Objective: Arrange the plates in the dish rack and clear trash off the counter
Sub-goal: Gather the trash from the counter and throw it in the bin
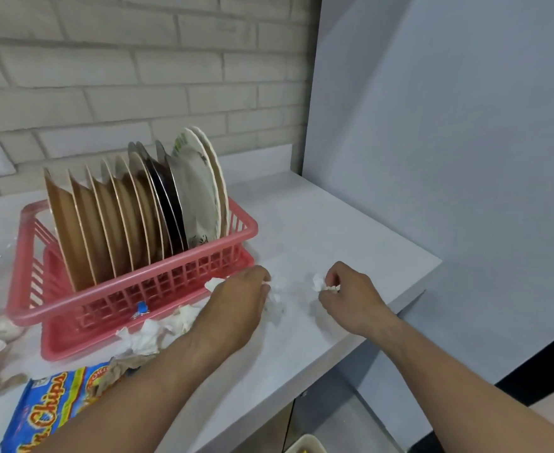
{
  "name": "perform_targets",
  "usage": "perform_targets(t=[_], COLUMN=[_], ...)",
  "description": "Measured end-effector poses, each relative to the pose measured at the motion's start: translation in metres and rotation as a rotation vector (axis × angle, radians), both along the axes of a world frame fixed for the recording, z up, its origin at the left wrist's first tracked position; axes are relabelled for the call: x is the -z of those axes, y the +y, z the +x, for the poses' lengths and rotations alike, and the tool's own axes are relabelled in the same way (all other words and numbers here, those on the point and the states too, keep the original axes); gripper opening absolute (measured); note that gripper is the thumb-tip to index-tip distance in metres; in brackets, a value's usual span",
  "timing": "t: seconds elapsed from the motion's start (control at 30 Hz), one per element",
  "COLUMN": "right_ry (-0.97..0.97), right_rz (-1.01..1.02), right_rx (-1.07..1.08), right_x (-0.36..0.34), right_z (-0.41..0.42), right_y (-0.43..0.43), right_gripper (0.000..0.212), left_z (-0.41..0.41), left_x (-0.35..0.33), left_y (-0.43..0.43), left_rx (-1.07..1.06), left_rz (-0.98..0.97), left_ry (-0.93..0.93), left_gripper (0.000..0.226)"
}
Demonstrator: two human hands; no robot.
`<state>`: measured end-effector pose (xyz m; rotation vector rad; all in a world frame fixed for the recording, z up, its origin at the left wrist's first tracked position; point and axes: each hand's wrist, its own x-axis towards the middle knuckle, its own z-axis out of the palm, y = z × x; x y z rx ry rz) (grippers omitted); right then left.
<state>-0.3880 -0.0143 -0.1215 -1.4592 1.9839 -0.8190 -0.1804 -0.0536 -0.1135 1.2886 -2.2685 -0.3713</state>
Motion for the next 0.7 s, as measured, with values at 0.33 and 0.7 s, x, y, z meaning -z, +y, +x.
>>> perform_targets(t=[0.33, 0.7], right_ry=[0.153, 0.733], right_rz=[0.016, 0.052], right_rx=[-0.352, -0.521], right_x=[0.002, 0.015], right_z=[0.080, 0.103], right_y=[-0.025, -0.051], right_gripper=[0.023, 0.046], left_z=[0.067, 0.088], left_x=[-0.025, -0.013], left_y=[-0.012, -0.006], left_rx=[-0.177, -0.237], left_rz=[-0.009, -0.041], left_ry=[0.178, 0.177], left_gripper=[0.029, 0.039])
